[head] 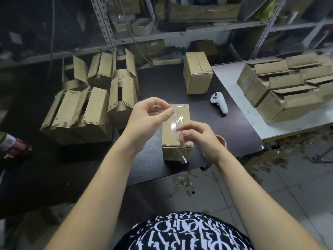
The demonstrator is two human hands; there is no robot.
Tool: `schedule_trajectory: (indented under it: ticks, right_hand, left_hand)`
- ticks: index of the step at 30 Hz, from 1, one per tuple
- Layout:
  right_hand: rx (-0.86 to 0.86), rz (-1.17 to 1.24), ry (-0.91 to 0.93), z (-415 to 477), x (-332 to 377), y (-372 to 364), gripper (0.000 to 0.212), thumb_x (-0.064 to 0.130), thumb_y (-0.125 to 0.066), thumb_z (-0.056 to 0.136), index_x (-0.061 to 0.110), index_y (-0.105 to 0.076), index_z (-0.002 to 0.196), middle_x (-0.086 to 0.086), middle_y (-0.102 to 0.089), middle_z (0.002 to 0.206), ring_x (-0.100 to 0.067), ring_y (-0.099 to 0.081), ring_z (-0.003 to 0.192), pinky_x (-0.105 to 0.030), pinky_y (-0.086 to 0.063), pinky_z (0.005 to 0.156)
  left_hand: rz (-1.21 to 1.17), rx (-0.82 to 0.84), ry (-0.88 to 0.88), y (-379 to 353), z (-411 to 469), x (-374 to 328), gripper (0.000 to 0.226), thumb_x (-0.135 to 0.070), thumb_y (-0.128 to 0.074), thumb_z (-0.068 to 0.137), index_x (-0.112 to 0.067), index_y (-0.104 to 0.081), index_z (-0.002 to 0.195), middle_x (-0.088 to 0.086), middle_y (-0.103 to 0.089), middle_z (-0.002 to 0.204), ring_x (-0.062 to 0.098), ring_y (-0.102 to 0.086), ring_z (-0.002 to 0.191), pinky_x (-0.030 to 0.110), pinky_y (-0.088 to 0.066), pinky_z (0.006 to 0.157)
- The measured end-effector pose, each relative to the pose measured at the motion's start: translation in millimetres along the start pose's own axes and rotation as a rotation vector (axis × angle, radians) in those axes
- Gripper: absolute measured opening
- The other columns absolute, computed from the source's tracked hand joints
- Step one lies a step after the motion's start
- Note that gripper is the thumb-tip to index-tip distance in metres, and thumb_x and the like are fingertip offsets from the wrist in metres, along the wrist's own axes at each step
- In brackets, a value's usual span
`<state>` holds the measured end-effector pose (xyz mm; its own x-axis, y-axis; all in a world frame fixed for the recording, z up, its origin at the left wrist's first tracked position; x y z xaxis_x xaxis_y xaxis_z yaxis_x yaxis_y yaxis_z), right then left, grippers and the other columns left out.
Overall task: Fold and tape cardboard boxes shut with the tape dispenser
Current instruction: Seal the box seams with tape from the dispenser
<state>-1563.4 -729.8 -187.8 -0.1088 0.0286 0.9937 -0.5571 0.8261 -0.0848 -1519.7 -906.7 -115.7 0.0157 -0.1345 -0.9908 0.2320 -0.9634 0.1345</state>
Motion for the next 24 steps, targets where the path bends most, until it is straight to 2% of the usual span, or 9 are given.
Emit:
schedule_trajectory:
  ticks: [2, 4, 8, 11, 14, 17, 19, 21, 24]
  right_hand:
    - [-0.041, -0.044, -0.037, -6.6, -3.3, 5.6, 0.011, 0.008, -0.073, 0.092, 0.006, -0.074, 0.103, -0.005, -0.069, 0.076, -0.016, -0.061, 0.066, -0.025, -0.052, 0.071]
    - [-0.101, -0.055, -0.094, -12.1, -7.6, 11.8, 0.007, 0.011, -0.076, 0.091, 0.008, -0.076, 0.098, 0.004, -0.068, 0.071, -0.009, -0.058, 0.061, -0.018, -0.049, 0.065]
    - [-0.201, 0.029, -0.272, -22.9, -23.5, 24.4, 0.014, 0.013, -0.080, 0.087, 0.003, -0.075, 0.095, 0.006, -0.065, 0.062, -0.007, -0.055, 0.053, -0.015, -0.046, 0.055]
    - [-0.219, 0.057, -0.405, -34.6, -35.5, 32.2, 0.021, 0.018, -0.085, 0.077, 0.008, -0.078, 0.094, 0.005, -0.074, 0.077, -0.006, -0.066, 0.069, -0.019, -0.052, 0.066]
    - [-0.263, 0.107, -0.493, -43.5, -45.3, 40.1, 0.034, 0.019, -0.090, 0.064, 0.006, -0.081, 0.095, -0.007, -0.078, 0.093, -0.015, -0.073, 0.085, -0.029, -0.056, 0.079]
    - [-0.318, 0.171, -0.532, -48.8, -48.7, 41.7, 0.035, 0.014, -0.089, 0.067, 0.003, -0.078, 0.098, -0.014, -0.076, 0.096, -0.020, -0.071, 0.085, -0.032, -0.054, 0.087]
    - [-0.354, 0.176, -0.530, -50.8, -49.6, 41.4, 0.030, 0.011, -0.088, 0.073, 0.005, -0.077, 0.101, -0.013, -0.076, 0.095, -0.019, -0.073, 0.085, -0.032, -0.055, 0.090]
    - [-0.374, 0.151, -0.543, -52.2, -49.3, 39.7, 0.029, 0.011, -0.087, 0.077, 0.007, -0.077, 0.104, -0.010, -0.078, 0.093, -0.016, -0.075, 0.083, -0.031, -0.057, 0.089]
    - [-0.365, 0.211, -0.564, -52.6, -49.4, 37.1, 0.039, 0.007, -0.088, 0.072, 0.004, -0.074, 0.109, -0.011, -0.077, 0.089, -0.016, -0.074, 0.076, -0.029, -0.055, 0.084]
  left_hand:
    - [0.024, -0.059, 0.020, 3.6, 0.0, 5.7, 0.010, -0.018, -0.076, 0.090, -0.011, -0.070, 0.095, -0.002, -0.069, 0.087, -0.002, -0.061, 0.065, 0.014, -0.046, 0.064]
    - [0.033, -0.124, 0.032, 5.8, -1.3, 12.3, 0.009, -0.018, -0.078, 0.089, -0.013, -0.072, 0.092, 0.000, -0.070, 0.088, -0.001, -0.065, 0.070, 0.022, -0.052, 0.073]
    - [-0.002, -0.258, 0.072, 3.7, -9.9, 29.9, 0.010, -0.022, -0.082, 0.086, -0.015, -0.075, 0.084, -0.001, -0.074, 0.078, 0.011, -0.070, 0.071, 0.015, -0.051, 0.064]
    - [0.006, -0.329, 0.096, 3.0, -16.6, 45.6, 0.007, -0.021, -0.081, 0.086, -0.017, -0.077, 0.082, -0.001, -0.073, 0.070, 0.008, -0.069, 0.066, 0.018, -0.054, 0.065]
    - [0.034, -0.345, 0.124, 2.6, -21.1, 59.0, 0.007, -0.020, -0.080, 0.087, -0.016, -0.078, 0.081, 0.000, -0.072, 0.068, 0.007, -0.067, 0.064, 0.023, -0.057, 0.068]
    - [0.033, -0.366, 0.164, 1.6, -25.1, 71.4, 0.008, -0.021, -0.081, 0.087, -0.017, -0.079, 0.081, 0.000, -0.073, 0.068, 0.011, -0.069, 0.067, 0.029, -0.059, 0.070]
    - [0.031, -0.385, 0.192, 1.5, -28.2, 77.8, 0.008, -0.022, -0.081, 0.087, -0.017, -0.080, 0.081, -0.001, -0.074, 0.069, 0.012, -0.071, 0.068, 0.030, -0.059, 0.071]
    - [0.020, -0.406, 0.204, 1.7, -31.8, 81.7, 0.008, -0.022, -0.080, 0.088, -0.017, -0.080, 0.081, -0.002, -0.073, 0.069, 0.013, -0.071, 0.069, 0.029, -0.060, 0.071]
    - [0.011, -0.442, 0.213, 2.0, -37.6, 85.2, 0.009, -0.021, -0.080, 0.088, -0.020, -0.078, 0.079, -0.004, -0.073, 0.067, 0.012, -0.071, 0.068, 0.026, -0.058, 0.069]
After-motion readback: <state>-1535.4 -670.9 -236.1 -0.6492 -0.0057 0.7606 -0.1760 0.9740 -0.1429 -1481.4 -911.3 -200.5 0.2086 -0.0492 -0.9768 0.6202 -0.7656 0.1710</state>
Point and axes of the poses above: each hand's wrist, its own z-axis towards the middle knuckle, its own y-axis out of the back of the hand, x = y × z, the point moved 4 cm from there along z, towards the middle knuckle
